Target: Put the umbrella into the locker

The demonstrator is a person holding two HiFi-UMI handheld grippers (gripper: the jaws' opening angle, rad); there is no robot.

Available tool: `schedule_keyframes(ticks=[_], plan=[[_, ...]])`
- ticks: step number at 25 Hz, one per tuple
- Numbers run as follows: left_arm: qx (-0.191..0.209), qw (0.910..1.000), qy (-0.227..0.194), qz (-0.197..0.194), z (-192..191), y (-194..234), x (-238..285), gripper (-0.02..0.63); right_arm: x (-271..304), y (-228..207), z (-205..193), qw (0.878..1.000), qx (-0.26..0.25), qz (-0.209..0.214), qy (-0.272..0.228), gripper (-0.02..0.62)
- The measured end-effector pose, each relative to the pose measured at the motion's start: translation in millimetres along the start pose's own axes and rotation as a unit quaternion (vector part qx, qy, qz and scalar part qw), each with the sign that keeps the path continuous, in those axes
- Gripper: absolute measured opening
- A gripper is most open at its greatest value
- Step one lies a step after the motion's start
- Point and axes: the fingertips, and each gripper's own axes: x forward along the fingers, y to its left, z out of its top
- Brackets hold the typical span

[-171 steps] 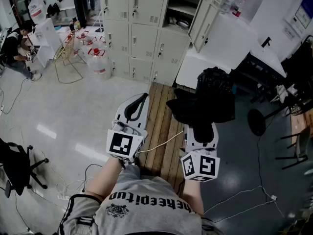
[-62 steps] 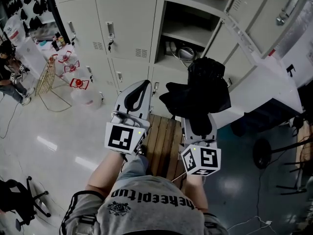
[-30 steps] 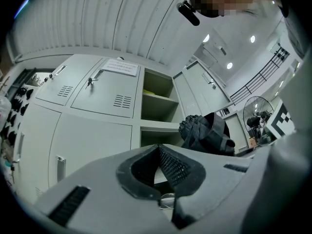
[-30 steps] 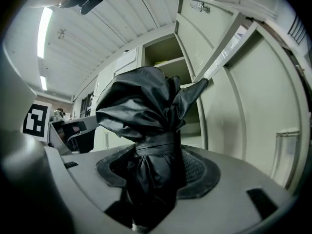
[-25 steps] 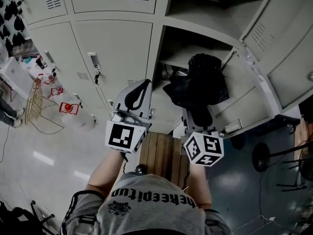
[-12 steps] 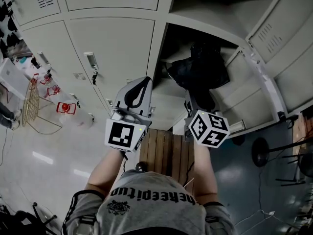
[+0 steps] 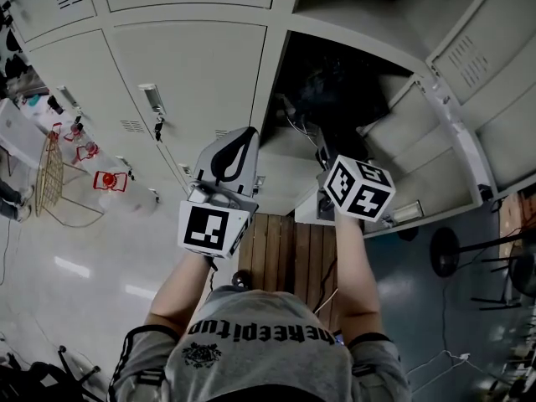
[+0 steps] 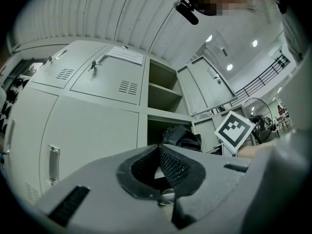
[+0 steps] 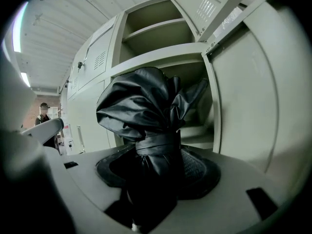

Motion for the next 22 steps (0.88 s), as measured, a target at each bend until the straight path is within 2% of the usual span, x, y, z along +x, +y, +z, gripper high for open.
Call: schedule_keyframes(ticks=[22], plan=[[-0.005,0.9999,0.01,-0.008,-6,3,5,0.003,60,-24,12,0.998,-0.014,-0.041,0.05,0.249]])
